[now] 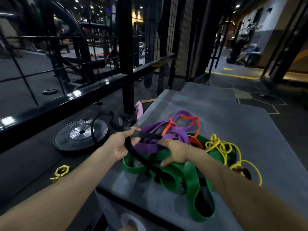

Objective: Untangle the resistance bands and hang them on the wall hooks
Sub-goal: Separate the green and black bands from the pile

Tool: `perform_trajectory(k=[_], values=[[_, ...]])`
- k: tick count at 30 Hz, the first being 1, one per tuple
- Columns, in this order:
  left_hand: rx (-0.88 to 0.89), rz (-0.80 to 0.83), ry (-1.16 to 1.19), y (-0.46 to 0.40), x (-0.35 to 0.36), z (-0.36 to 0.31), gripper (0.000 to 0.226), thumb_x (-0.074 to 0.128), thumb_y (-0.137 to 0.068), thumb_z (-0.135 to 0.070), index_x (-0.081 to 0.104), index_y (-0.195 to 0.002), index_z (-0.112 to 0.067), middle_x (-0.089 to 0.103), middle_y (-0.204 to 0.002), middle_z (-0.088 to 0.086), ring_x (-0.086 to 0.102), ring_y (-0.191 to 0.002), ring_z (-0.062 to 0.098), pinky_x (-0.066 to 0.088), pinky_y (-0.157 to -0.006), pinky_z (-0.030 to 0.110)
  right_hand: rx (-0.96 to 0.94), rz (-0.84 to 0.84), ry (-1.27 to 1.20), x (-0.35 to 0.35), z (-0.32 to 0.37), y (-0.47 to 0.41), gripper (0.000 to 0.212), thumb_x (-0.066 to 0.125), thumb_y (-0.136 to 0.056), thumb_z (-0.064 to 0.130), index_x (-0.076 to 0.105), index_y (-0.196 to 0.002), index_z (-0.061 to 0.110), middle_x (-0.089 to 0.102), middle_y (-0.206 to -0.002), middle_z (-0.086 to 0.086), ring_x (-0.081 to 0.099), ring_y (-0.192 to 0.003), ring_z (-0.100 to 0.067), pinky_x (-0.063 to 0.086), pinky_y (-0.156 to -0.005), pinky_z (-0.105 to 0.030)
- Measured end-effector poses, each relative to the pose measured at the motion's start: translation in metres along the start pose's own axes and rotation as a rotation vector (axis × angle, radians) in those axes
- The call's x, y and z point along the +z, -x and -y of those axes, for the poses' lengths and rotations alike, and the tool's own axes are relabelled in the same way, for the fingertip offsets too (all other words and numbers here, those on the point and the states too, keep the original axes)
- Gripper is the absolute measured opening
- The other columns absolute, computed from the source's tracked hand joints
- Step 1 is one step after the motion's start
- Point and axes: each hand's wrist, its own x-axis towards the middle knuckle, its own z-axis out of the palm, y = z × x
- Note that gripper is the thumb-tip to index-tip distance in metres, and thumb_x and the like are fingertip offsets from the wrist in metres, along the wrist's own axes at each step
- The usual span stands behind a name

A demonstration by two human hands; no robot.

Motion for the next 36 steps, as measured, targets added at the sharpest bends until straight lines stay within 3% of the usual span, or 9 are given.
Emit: perform_trajectory(k=[2,4,8,13,17,23,28,34,36], values=[[0.006,-0.017,-0.015,-0.002,-0.005,0.001,0.023,0.038,-0.097,0.000,0.056,-0.083,-0.002,0.058,-0.088,0.009,0.057,-0.082,0.016,0.055,-0.049,0.020,0.075,0.038,0.128,0.004,-0.018,0.003,0.095,0.083,-0.065,0.022,0.031,-0.144,0.011,0.039,-0.146,-0.008,0.039,-0.133,-0.024,0.030,-0.110,-0.026],[0.018,-0.013,-0.043,-0.007,-0.008,0.001,0.023,0.039,-0.097,0.000,0.057,-0.082,-0.003,0.060,-0.090,0.010,0.059,-0.083,0.017,0.055,-0.049,0.019,0.131,0.038,0.234,0.008,-0.035,0.005,0.099,0.085,-0.060,0.023,0.031,-0.143,0.017,0.039,-0.144,-0.008,0.040,-0.132,-0.027,0.035,-0.110,-0.034],[0.031,-0.011,-0.159,-0.015,-0.018,0.000,0.023,0.042,-0.097,-0.004,0.061,-0.086,-0.011,0.066,-0.092,0.002,0.062,-0.087,0.013,0.052,-0.048,0.016,0.059,0.015,0.322,0.008,-0.031,0.000,0.082,0.081,-0.066,0.025,0.042,-0.138,0.013,0.037,-0.145,-0.006,0.038,-0.132,-0.026,0.031,-0.111,-0.033],[0.005,0.056,-0.237,-0.016,-0.027,-0.003,0.020,0.043,-0.097,-0.009,0.061,-0.094,-0.018,0.066,-0.101,-0.003,0.063,-0.091,0.010,0.052,-0.055,0.020,-0.069,-0.247,0.124,0.000,0.014,-0.015,0.063,0.069,-0.081,0.030,0.045,-0.136,0.012,0.047,-0.138,-0.009,0.041,-0.128,-0.025,0.027,-0.105,-0.025],[-0.015,0.081,-0.284,-0.013,-0.032,-0.006,0.020,0.043,-0.096,-0.008,0.061,-0.092,-0.017,0.063,-0.103,-0.001,0.061,-0.091,0.012,0.053,-0.048,0.019,-0.020,0.054,0.284,0.016,0.029,-0.025,0.092,0.073,-0.071,0.050,0.032,-0.142,0.008,0.036,-0.146,-0.010,0.033,-0.133,-0.028,0.027,-0.112,-0.031],[0.029,0.022,-0.386,-0.017,-0.037,0.000,0.018,0.048,-0.093,-0.003,0.062,-0.088,-0.014,0.056,-0.083,-0.003,0.050,-0.072,0.005,0.041,-0.038,0.012,0.085,0.241,0.524,0.026,0.040,-0.034,0.093,0.068,-0.061,0.068,0.044,-0.131,0.011,0.043,-0.140,-0.012,0.040,-0.129,-0.030,0.029,-0.107,-0.039],[0.029,0.077,-0.391,-0.017,-0.037,0.002,0.017,0.048,-0.093,-0.002,0.061,-0.094,-0.014,0.054,-0.074,0.002,0.055,-0.055,0.004,0.041,-0.039,0.014,0.163,0.222,0.483,0.040,0.047,-0.036,0.117,0.076,-0.056,0.062,0.018,-0.143,0.009,0.025,-0.144,-0.016,0.023,-0.135,-0.034,0.015,-0.113,-0.047],[0.079,0.062,-0.361,-0.016,-0.038,-0.005,0.017,0.047,-0.093,0.000,0.062,-0.097,-0.008,0.061,-0.057,-0.006,0.055,-0.048,0.000,0.035,-0.034,0.014,0.224,0.234,0.395,0.035,0.054,-0.040,0.123,0.083,-0.059,0.048,0.008,-0.145,0.004,0.028,-0.147,-0.019,0.035,-0.134,-0.034,0.026,-0.110,-0.042],[0.090,0.049,-0.366,-0.015,-0.035,-0.004,0.018,0.047,-0.093,0.000,0.063,-0.091,-0.009,0.060,-0.053,-0.007,0.053,-0.045,-0.002,0.034,-0.034,0.013,0.220,0.221,0.334,0.034,0.050,-0.039,0.112,0.084,-0.059,0.043,0.019,-0.141,0.003,0.040,-0.142,-0.017,0.044,-0.128,-0.032,0.035,-0.104,-0.038]])
